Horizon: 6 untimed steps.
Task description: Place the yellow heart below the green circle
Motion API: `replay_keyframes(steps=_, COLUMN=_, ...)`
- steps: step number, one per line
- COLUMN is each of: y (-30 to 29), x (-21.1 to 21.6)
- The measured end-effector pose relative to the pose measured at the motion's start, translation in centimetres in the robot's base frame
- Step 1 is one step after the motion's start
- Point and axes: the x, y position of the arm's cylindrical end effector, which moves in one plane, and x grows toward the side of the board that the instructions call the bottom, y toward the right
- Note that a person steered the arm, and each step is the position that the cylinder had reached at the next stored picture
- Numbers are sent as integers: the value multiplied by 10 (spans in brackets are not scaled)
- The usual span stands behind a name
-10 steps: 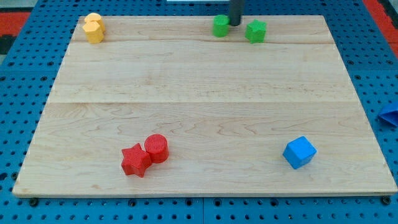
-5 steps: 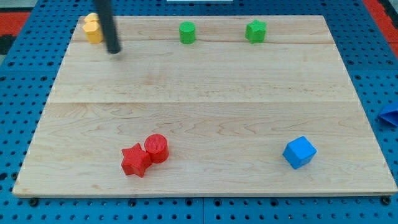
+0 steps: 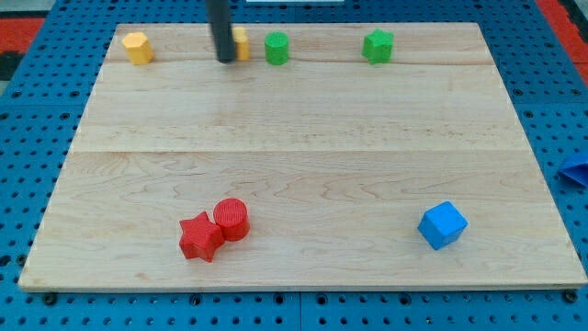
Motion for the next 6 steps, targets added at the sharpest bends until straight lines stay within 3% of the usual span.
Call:
replay_keyframes(steps=1, y=-61, x=-4)
replay_keyframes(steps=2, y=-59, x=-53)
replay_keyframes(steps=3, y=6, x=-59)
replay_keyframes(steps=4, y=65, x=-7)
replay_keyframes(steps=6, y=4, x=2)
